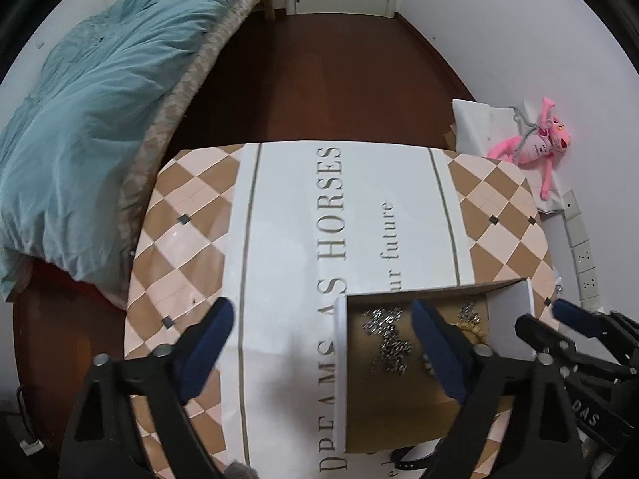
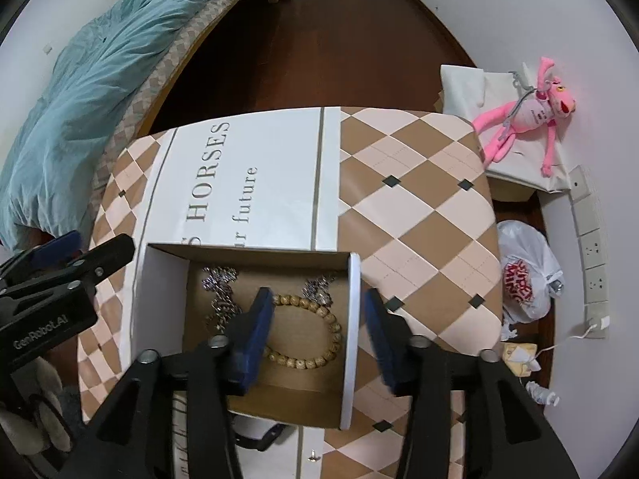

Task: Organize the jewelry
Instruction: 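Lower the silver chains into the white box and open both tools, then move the right tool to the black fitness band and grasp it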

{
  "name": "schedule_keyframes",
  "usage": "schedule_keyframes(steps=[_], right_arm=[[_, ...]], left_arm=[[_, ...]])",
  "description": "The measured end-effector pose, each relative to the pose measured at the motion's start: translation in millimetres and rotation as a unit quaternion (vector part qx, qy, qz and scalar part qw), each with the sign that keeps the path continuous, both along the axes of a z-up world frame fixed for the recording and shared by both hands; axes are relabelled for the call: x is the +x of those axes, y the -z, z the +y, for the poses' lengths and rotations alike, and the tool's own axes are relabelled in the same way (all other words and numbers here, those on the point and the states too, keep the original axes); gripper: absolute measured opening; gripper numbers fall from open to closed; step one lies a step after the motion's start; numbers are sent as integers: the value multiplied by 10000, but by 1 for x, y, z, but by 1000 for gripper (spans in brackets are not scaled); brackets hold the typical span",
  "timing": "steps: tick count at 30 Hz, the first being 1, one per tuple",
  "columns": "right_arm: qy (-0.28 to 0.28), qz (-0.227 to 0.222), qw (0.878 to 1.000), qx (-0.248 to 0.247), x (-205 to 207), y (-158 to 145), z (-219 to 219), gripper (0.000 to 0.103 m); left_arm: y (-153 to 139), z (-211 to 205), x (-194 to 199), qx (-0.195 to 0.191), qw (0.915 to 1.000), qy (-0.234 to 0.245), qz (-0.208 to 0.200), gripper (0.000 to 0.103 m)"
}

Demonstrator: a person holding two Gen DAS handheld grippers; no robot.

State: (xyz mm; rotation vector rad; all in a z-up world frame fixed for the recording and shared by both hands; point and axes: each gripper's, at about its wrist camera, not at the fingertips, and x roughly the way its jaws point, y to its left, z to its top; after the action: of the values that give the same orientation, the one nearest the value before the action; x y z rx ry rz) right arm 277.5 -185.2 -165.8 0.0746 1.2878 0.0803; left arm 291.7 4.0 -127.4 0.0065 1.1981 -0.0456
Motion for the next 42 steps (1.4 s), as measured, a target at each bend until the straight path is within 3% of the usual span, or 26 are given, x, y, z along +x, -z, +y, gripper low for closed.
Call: schedule_keyframes(steps=[2,10,18,35,42], right_arm=[[16,-17,9998,-183,-8,1,1,90],[58,47,9985,-551,-45,14,4,97],[213,-163,9978,-600,-71,0,-1,97],[482,-1292,9884,-639,-141,-101,-4,97],[558,-1382,9882,-358,-162,-114,-5,97]], left_arm=[[0,1,-9,64,9999,-9,-93,98],[3,-3,-44,130,9997,-19,-207,98],[-13,-6,-74,86,9988,-39,-474,99],[-92,-9,-141,-141,9915,98,-1288,99],[-107,-4,-161,-90,9901,-35,-1399,99]])
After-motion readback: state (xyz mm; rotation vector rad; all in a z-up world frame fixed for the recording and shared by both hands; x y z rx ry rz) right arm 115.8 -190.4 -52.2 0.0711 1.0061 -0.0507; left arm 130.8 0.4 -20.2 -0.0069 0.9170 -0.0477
